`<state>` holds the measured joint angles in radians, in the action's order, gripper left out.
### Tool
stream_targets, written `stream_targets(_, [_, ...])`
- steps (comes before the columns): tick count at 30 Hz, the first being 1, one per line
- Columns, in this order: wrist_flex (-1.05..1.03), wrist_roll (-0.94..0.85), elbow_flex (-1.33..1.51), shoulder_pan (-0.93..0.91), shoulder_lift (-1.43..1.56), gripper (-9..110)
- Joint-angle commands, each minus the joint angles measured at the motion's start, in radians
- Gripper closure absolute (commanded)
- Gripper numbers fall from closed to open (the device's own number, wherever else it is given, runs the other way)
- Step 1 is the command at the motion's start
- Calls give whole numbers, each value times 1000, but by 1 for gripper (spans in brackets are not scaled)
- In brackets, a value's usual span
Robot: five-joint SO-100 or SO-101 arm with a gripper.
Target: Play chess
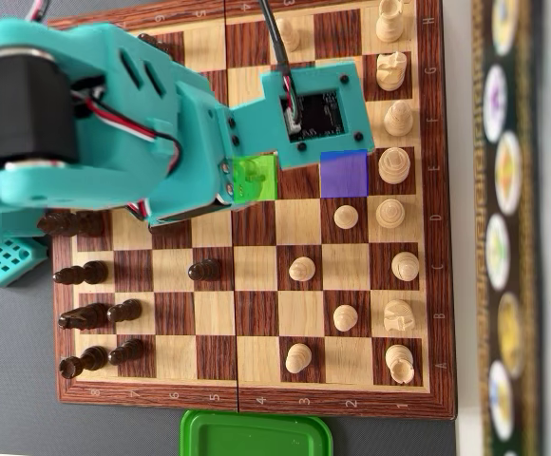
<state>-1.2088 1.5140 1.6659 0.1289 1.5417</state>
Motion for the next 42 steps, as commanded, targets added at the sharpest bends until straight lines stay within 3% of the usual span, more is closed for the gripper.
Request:
stream_targets(1, [8, 5, -15, -11, 2, 95])
stream_targets(42, [17, 5, -17, -14, -72, 90])
